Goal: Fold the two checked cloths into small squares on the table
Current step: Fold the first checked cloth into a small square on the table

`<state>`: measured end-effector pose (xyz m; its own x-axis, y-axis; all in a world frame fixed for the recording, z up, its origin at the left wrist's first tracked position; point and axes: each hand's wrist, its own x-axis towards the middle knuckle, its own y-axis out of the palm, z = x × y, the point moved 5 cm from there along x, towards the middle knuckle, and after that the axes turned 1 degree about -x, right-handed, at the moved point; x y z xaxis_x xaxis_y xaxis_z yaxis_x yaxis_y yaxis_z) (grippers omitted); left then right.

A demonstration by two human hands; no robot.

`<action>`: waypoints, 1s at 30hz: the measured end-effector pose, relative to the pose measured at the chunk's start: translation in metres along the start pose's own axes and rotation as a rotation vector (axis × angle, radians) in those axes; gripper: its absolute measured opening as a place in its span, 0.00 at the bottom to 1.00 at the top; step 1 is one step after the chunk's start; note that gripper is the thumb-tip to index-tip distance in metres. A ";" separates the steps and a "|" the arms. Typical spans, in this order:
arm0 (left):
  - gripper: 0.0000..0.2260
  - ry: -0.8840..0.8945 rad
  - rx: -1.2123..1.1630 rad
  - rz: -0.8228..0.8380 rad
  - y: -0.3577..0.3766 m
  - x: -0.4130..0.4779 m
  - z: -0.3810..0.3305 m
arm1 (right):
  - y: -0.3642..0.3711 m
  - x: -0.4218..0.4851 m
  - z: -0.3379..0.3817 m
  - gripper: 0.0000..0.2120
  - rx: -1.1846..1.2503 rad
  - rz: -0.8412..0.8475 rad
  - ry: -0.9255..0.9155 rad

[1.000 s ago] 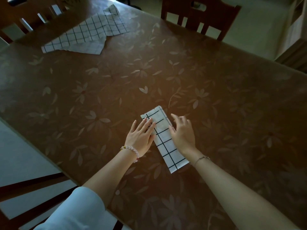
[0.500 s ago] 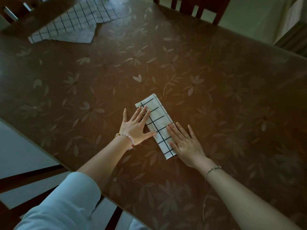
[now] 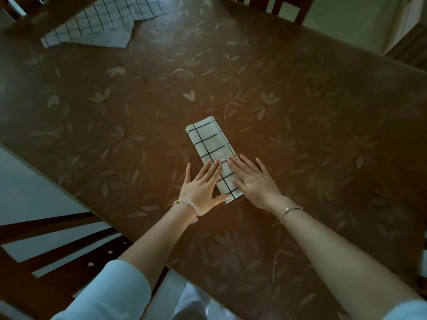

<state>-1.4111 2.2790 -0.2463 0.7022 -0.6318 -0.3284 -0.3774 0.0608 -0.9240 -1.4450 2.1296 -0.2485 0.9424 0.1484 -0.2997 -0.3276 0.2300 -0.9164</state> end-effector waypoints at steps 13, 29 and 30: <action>0.25 0.160 -0.027 -0.430 -0.016 -0.029 -0.028 | -0.016 -0.053 -0.017 0.18 0.100 -0.383 -0.106; 0.15 0.236 0.103 -0.429 -0.006 -0.032 -0.054 | -0.014 -0.070 -0.009 0.15 0.068 -0.422 -0.017; 0.16 0.285 0.086 -0.427 -0.005 -0.036 -0.055 | -0.014 -0.078 -0.008 0.17 0.081 -0.422 -0.013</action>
<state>-1.4672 2.2590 -0.2188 0.5862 -0.7986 0.1367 -0.0341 -0.1929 -0.9806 -1.5134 2.1067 -0.2145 0.9942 0.0371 0.1014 0.0823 0.3479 -0.9339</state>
